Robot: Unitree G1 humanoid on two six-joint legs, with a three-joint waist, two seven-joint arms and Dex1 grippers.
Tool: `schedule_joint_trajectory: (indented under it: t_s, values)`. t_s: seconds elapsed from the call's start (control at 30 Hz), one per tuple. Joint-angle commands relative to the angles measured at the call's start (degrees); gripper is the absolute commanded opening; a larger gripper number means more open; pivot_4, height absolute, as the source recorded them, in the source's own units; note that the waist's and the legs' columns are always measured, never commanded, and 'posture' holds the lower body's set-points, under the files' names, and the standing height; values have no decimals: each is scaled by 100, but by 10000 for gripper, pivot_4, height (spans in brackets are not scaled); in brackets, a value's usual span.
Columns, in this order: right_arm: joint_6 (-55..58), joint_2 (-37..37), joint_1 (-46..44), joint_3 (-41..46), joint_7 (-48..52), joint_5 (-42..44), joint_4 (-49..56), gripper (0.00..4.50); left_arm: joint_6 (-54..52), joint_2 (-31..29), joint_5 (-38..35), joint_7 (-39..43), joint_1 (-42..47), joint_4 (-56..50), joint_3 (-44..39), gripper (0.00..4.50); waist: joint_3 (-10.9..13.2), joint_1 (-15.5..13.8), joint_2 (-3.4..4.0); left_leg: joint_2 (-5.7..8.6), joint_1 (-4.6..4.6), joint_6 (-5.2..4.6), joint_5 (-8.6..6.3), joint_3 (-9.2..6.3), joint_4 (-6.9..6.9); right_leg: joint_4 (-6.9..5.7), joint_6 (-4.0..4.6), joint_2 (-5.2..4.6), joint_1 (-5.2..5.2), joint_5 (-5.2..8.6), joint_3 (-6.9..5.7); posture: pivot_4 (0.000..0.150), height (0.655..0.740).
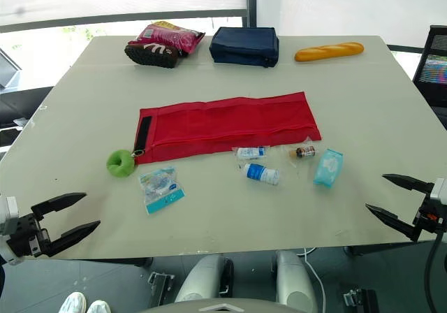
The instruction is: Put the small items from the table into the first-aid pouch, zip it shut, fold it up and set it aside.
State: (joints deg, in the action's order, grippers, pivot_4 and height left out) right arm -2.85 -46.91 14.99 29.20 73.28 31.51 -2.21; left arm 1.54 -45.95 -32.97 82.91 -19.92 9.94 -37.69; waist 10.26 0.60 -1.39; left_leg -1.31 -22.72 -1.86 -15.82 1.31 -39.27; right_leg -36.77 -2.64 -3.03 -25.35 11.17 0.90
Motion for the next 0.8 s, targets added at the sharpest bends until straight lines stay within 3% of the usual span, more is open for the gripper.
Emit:
schedule_joint_trajectory:
  t_s: [0.03,0.53,0.8]
  values:
    - [-193,-13,-18,219,74,38,-103,45000,-93,-75,-155,-36,5,-208,-73,44377,0,0,0,0,0,0,0,0,0,0,0,0,0,0,0,1500,7134]
    - [-474,49,-214,135,290,98,-429,45000,-366,-38,-193,-278,159,-466,26,44377,-2,2,0,1,3,0,0,4,-1,-4,0,3,2,0,0,1500,7134]
    - [-6,263,-294,-68,78,473,677,45000,-1234,-153,-257,-538,-3,-871,278,44377,-3,21,3,-2,7,0,0,-1,-1,-7,0,3,3,-1,3,1500,7134]
